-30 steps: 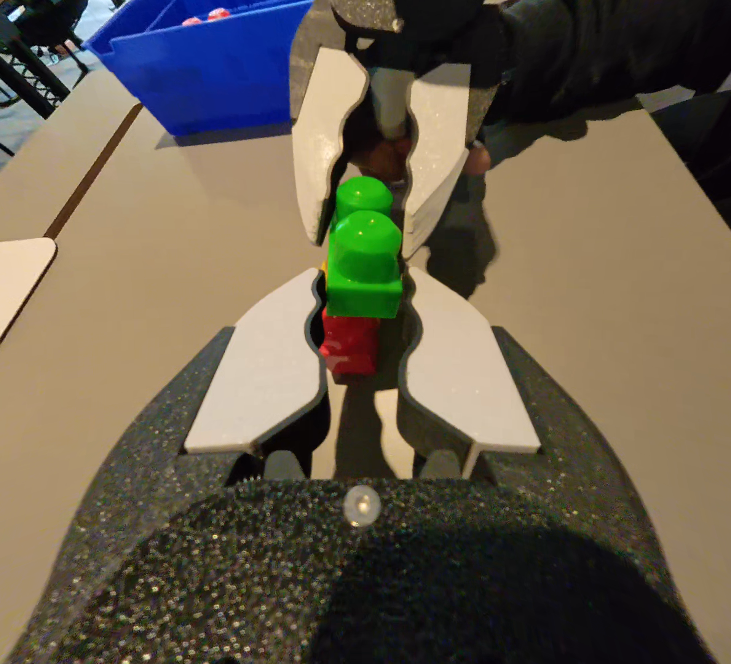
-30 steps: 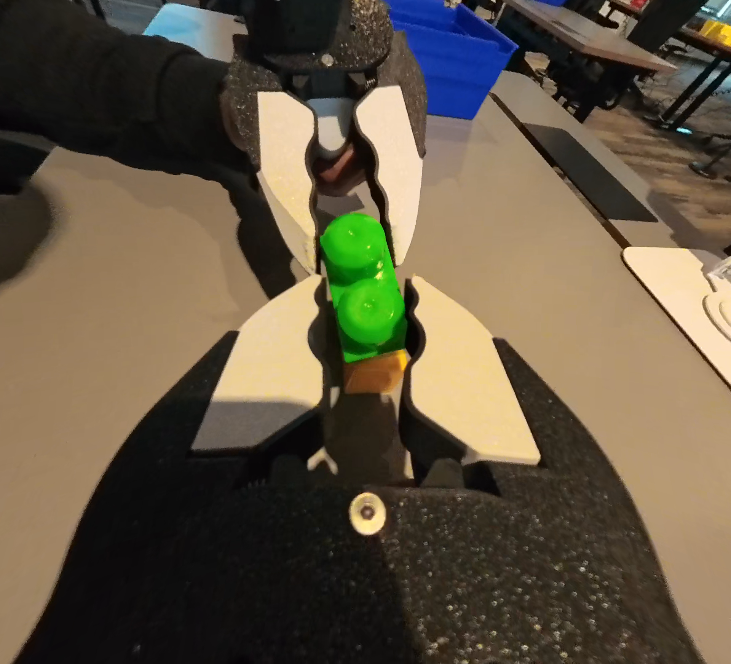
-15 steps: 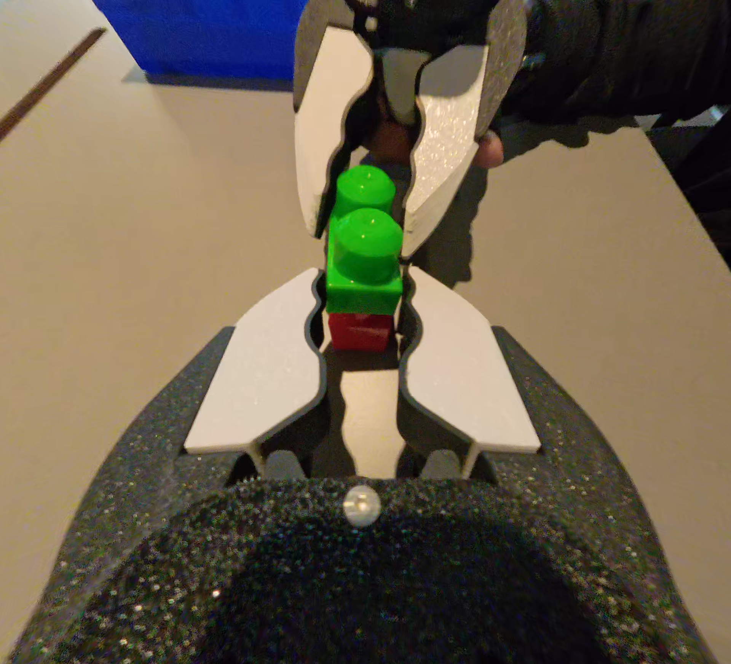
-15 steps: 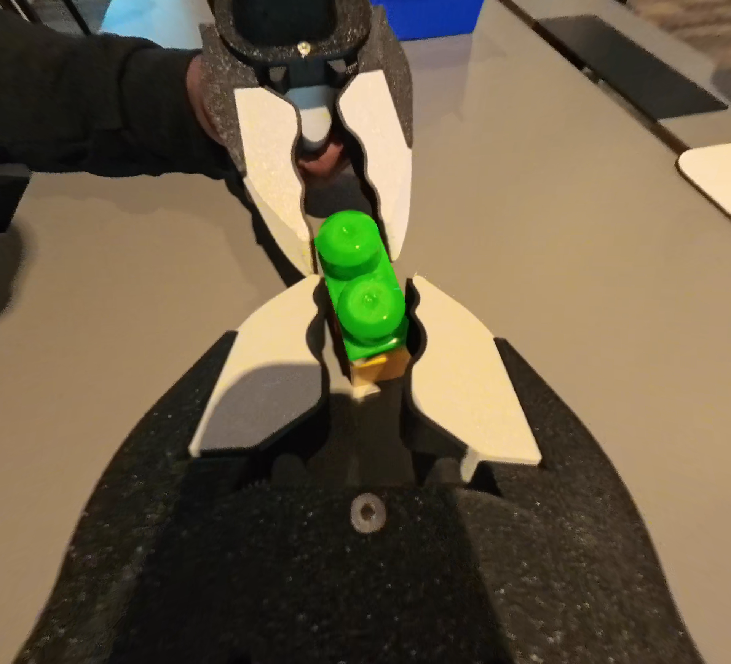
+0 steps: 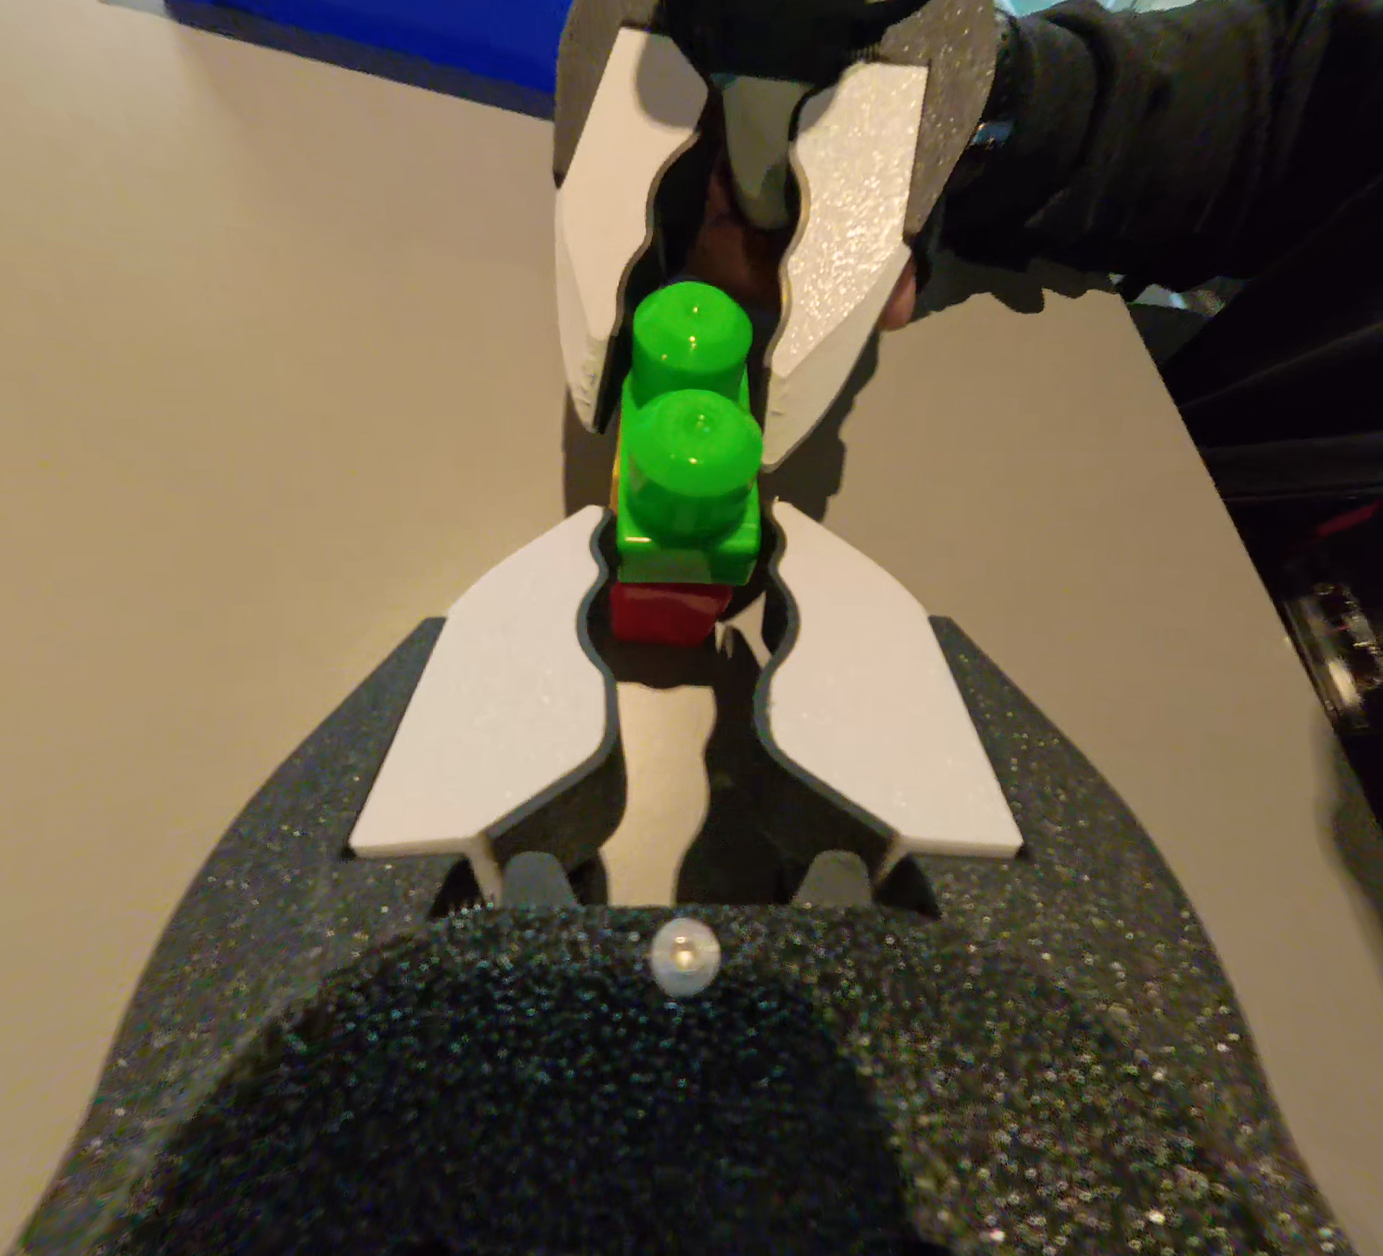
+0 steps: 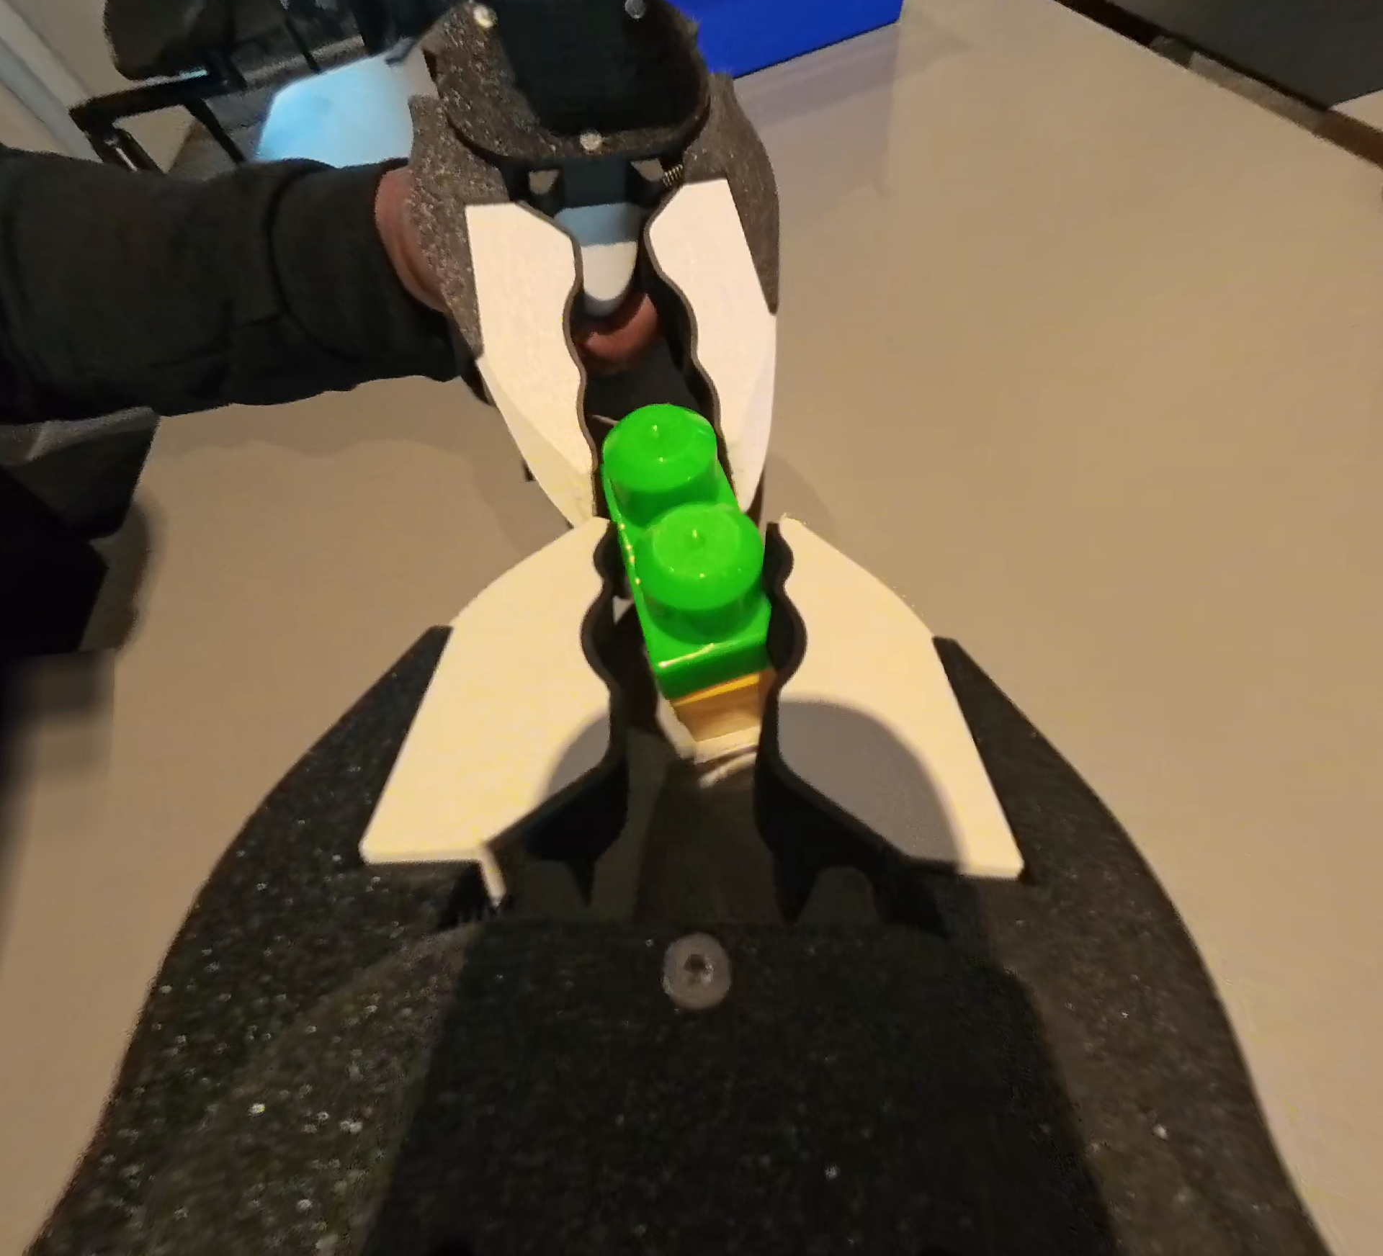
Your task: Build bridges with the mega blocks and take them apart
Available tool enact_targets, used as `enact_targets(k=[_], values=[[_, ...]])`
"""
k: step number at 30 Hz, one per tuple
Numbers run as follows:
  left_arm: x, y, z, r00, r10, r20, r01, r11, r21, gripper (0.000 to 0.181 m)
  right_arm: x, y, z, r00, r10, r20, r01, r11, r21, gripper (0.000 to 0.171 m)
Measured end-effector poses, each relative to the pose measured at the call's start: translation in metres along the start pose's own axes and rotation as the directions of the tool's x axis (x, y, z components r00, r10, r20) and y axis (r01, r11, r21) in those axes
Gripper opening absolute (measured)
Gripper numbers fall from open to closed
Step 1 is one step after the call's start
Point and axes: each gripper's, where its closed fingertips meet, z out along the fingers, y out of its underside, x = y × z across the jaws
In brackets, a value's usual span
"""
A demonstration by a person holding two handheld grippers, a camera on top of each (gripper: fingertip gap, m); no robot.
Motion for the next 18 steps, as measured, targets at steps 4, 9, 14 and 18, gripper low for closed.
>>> enact_targets(k=[4, 9, 14, 18], values=[[-0.0004, 0.0026, 0.0010, 1.000, -0.009, -0.025, 0.008, 1.000, -0.021, 0.035, 0.0005, 0.0015, 0.0008, 1.000, 0.021, 0.009, -0.021, 1.000, -0.007, 0.038], [-0.0019, 0.0042, 0.0013, 1.000, 0.024, -0.003, -0.024, 0.998, -0.050, 0.036, 0.0007, 0.0040, 0.0018, 0.999, 0.037, 0.005, -0.037, 0.999, -0.016, 0.038], [-0.0028, 0.0050, 0.0015, 0.998, 0.055, 0.022, -0.054, 0.996, -0.069, 0.036, -0.0001, 0.0044, 0.0021, 1.000, 0.012, -0.018, -0.012, 1.000, -0.016, 0.038], [-0.0015, 0.0042, 0.0029, 0.998, 0.050, 0.024, -0.049, 0.997, -0.059, 0.036, -0.0010, 0.0030, 0.0003, 0.996, -0.071, -0.048, 0.073, 0.996, 0.045, 0.038]])
